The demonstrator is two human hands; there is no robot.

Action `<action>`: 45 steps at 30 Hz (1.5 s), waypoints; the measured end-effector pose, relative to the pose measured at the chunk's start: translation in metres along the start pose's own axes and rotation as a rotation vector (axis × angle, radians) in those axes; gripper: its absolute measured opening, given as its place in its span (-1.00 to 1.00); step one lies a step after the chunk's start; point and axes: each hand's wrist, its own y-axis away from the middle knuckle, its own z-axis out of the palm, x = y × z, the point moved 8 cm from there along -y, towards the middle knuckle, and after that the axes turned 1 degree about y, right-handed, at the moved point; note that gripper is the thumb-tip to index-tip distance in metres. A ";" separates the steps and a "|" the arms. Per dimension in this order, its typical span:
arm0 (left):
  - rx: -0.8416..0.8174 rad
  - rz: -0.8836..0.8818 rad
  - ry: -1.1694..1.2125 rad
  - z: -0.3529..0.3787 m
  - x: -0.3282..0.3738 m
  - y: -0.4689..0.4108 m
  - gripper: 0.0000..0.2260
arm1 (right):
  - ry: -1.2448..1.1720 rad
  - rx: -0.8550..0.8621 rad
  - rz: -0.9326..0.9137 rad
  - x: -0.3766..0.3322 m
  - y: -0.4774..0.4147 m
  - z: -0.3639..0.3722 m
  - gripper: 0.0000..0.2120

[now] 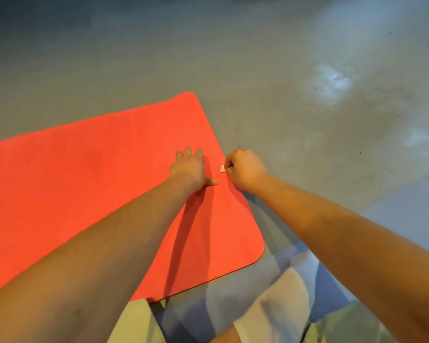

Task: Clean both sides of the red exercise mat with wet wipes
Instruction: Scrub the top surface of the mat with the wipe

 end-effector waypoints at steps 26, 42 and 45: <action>0.543 0.167 0.087 0.001 -0.031 -0.066 -0.65 | 0.243 0.157 -0.111 -0.057 -0.150 -0.002 -0.77; 0.511 0.127 0.135 0.012 -0.038 -0.079 -0.46 | 0.243 0.191 -0.090 -0.083 -0.304 -0.014 -0.77; 0.537 0.129 0.173 0.009 -0.040 -0.077 -0.48 | 0.251 0.161 -0.103 -0.081 -0.279 -0.011 -0.76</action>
